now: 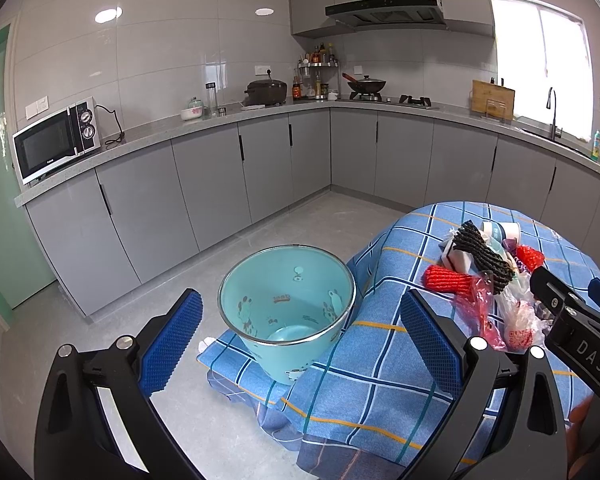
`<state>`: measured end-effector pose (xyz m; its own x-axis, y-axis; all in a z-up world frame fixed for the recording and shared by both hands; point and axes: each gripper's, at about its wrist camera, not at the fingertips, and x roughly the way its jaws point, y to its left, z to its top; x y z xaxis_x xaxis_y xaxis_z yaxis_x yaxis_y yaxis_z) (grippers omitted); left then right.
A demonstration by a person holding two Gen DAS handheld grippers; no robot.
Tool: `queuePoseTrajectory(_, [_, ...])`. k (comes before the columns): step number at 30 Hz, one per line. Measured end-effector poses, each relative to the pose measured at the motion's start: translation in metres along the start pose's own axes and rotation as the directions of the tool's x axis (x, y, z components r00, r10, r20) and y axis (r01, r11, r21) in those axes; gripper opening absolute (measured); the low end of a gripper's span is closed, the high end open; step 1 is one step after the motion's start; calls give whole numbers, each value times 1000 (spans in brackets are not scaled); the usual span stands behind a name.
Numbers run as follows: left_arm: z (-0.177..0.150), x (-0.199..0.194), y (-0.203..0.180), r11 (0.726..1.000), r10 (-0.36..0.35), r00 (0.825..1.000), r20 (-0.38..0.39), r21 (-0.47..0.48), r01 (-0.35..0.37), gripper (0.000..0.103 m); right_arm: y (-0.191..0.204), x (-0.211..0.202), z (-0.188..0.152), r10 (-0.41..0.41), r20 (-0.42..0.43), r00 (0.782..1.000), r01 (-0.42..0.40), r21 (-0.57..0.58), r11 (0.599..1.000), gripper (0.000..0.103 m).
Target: Collect trash
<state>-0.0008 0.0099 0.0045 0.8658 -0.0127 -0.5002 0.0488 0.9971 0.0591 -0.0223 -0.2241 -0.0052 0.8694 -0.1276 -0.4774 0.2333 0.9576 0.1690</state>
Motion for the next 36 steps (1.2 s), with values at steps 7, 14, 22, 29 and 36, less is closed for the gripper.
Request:
queuePoseTrajectory(7, [-1, 3, 1, 1000, 3, 1000, -7, 0, -3, 97, -4, 4, -1, 3, -6, 1000, -2, 14, 1000, 99])
queuePoseTrajectory(14, [-2, 6, 1, 1000, 5, 1000, -12, 2, -5, 97, -6, 5, -4, 8, -13, 1000, -8, 22, 1000, 99])
queuePoseTrajectory(22, [-3, 6, -1, 1000, 6, 1000, -11, 4, -6, 97, -5, 4, -4, 9, -11, 1000, -9, 22, 1000, 99])
queuePoseTrajectory(29, [-4, 7, -3, 1000, 1, 1000, -13, 7, -1, 97, -8, 5, -4, 6, -13, 1000, -6, 24, 1000, 99])
queuePoseTrajectory(36, [-13, 24, -6, 999, -43, 997, -57, -9, 43, 97, -40, 9, -11, -39, -11, 999, 39, 13, 999, 99])
